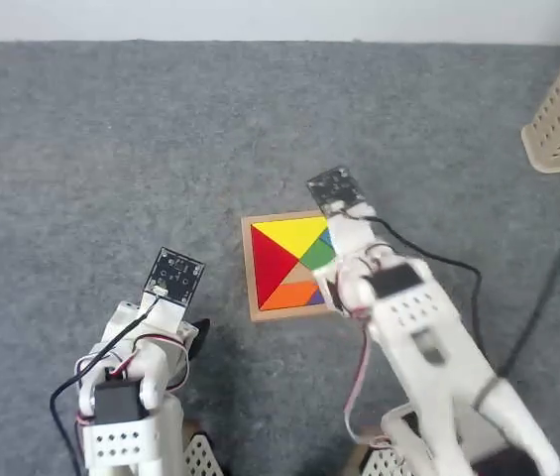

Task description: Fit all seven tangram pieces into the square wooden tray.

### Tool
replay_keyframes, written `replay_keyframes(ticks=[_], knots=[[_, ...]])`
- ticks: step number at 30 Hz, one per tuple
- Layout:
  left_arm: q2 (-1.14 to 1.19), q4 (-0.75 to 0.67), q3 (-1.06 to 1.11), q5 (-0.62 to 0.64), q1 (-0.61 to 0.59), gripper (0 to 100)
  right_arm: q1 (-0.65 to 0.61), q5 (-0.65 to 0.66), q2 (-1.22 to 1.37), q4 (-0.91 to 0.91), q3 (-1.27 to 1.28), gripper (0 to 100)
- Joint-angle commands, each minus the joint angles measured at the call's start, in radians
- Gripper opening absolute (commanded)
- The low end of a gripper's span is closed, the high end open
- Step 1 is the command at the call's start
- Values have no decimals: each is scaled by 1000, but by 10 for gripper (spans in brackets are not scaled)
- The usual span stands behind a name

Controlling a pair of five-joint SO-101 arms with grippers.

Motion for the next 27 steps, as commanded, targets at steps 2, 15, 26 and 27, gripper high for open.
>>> replay_keyframes(ticks=[2, 15, 26, 27], knots=[[-17, -2, -8, -3, 3, 280, 85, 14, -294, -19, 80, 6], [-17, -2, -8, -3, 3, 280, 317, 264, -839, -16, 523, 6], [-17, -2, -8, -3, 3, 280, 424, 296, -1168, 180, 672, 6], [-17, -2, -8, -3, 3, 280, 426, 296, -1159, 188, 672, 6]])
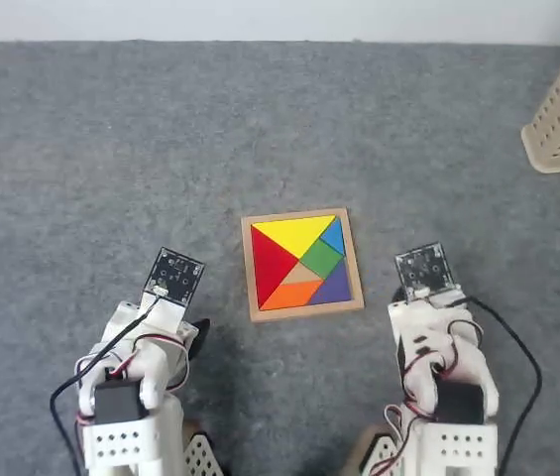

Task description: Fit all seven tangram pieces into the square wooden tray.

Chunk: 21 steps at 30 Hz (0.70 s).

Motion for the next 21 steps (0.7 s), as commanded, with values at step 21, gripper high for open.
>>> replay_keyframes(ticks=[21], knots=[[-17, -2, -8, -3, 3, 280, 22, 21, -1, 309, 20, 6]])
